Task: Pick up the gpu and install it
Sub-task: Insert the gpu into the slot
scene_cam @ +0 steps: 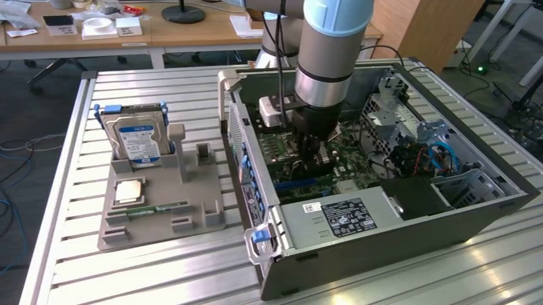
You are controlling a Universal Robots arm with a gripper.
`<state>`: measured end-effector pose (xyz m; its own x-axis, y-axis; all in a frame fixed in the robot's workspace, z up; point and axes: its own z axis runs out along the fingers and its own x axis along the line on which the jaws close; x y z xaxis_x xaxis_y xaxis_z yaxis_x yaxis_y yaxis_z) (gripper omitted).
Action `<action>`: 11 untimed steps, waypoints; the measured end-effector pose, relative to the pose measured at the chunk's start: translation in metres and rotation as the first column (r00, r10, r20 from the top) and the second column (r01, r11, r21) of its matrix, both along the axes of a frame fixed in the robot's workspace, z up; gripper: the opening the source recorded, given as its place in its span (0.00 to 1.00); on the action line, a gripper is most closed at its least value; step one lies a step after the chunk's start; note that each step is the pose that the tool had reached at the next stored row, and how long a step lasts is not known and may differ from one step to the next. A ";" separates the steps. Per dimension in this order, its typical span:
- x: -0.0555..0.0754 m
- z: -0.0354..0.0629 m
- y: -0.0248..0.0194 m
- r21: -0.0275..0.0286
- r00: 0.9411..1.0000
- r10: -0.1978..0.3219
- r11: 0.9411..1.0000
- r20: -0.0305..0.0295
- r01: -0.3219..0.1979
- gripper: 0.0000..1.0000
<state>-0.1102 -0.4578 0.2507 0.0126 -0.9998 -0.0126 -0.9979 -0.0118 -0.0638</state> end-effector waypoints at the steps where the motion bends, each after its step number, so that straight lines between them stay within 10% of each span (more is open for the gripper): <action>1: 0.000 0.0000 0.0000 0.000 1.000 0.000 1.000 0.000 0.000 0.26; 11: 0.000 -0.0014 0.0000 0.000 1.000 0.000 1.000 -0.001 0.000 0.26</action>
<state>-0.1102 -0.4579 0.2493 0.0127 -0.9998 -0.0125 -0.9979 -0.0118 -0.0632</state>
